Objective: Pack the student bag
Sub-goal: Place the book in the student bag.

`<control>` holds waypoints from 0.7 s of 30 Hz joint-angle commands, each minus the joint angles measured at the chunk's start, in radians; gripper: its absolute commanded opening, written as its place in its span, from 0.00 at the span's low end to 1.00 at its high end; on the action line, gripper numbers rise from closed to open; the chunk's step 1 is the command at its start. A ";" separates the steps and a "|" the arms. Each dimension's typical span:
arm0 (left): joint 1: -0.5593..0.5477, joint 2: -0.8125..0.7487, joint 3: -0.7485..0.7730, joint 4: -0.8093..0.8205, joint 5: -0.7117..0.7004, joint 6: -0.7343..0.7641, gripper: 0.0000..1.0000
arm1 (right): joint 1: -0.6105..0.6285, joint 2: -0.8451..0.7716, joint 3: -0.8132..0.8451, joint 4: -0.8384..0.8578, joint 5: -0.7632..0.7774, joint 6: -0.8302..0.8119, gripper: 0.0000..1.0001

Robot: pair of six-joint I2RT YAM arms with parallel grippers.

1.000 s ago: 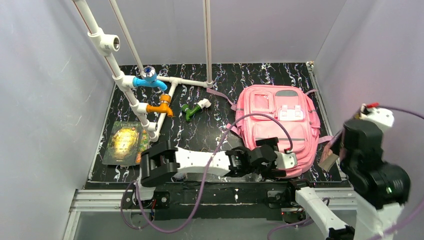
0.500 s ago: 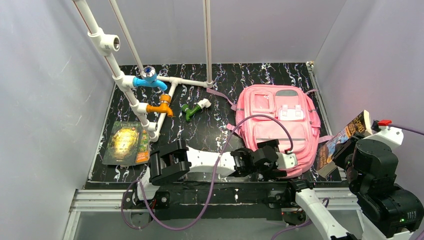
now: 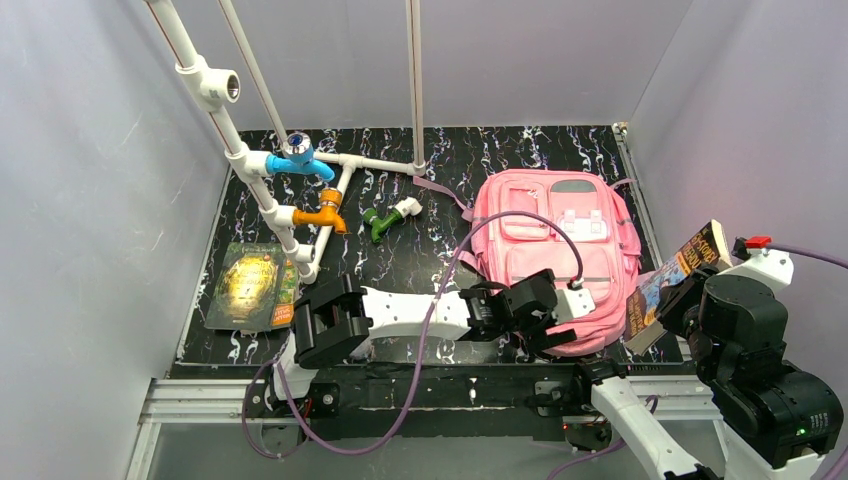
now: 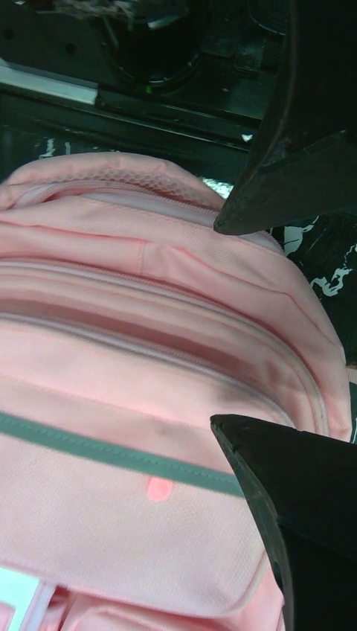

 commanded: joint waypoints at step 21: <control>0.050 0.206 0.228 0.093 -0.276 0.205 0.68 | 0.012 -0.036 -0.044 0.044 -0.038 0.073 0.01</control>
